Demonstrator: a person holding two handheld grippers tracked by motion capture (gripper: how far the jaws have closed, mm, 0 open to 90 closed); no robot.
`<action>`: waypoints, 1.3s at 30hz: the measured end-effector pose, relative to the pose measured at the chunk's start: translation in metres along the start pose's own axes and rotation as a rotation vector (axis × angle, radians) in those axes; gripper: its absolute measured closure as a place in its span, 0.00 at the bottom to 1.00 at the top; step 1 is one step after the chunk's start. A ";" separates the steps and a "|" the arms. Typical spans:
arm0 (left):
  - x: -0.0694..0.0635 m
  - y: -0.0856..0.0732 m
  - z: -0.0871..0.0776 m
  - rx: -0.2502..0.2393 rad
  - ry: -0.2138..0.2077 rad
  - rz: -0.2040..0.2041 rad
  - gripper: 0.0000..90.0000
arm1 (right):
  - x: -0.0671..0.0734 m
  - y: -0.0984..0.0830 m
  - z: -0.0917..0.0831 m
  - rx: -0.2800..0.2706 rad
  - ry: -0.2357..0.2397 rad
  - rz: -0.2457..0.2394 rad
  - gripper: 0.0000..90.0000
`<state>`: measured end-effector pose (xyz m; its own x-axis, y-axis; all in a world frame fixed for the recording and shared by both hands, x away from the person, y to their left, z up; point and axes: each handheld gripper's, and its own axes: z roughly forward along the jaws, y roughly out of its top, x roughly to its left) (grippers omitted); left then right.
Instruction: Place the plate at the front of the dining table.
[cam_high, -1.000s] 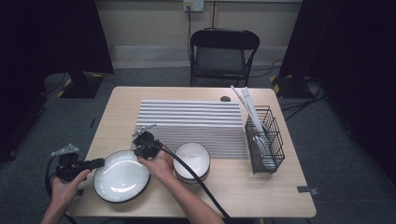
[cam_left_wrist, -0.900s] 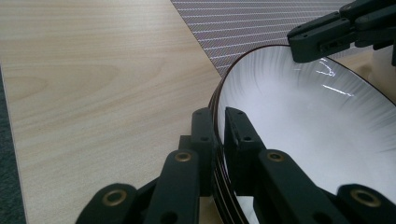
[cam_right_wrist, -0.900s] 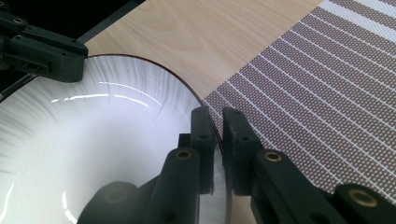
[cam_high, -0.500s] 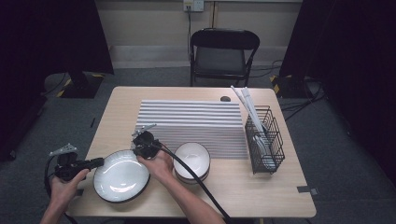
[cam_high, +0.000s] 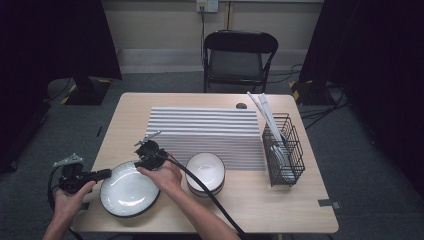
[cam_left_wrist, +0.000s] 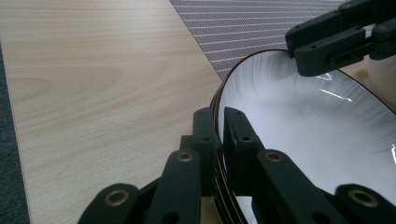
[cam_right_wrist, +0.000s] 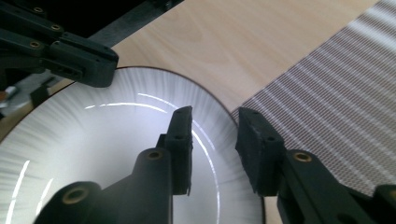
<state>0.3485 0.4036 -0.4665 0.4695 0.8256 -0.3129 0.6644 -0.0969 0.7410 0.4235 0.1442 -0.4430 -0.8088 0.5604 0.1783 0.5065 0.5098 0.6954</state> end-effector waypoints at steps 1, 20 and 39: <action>0.000 0.000 0.000 0.001 -0.002 -0.001 0.93 | 0.000 0.001 -0.002 0.002 -0.028 -0.005 0.67; 0.001 -0.001 -0.002 0.008 -0.005 -0.004 0.93 | -0.003 -0.004 0.003 -0.016 -0.035 0.029 0.92; 0.001 -0.001 -0.001 0.010 -0.013 -0.006 0.90 | -0.013 -0.005 -0.001 -0.008 -0.033 0.081 0.98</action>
<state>0.3473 0.4049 -0.4668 0.4731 0.8189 -0.3249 0.6728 -0.0977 0.7334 0.4307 0.1338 -0.4483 -0.7550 0.6208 0.2112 0.5674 0.4571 0.6849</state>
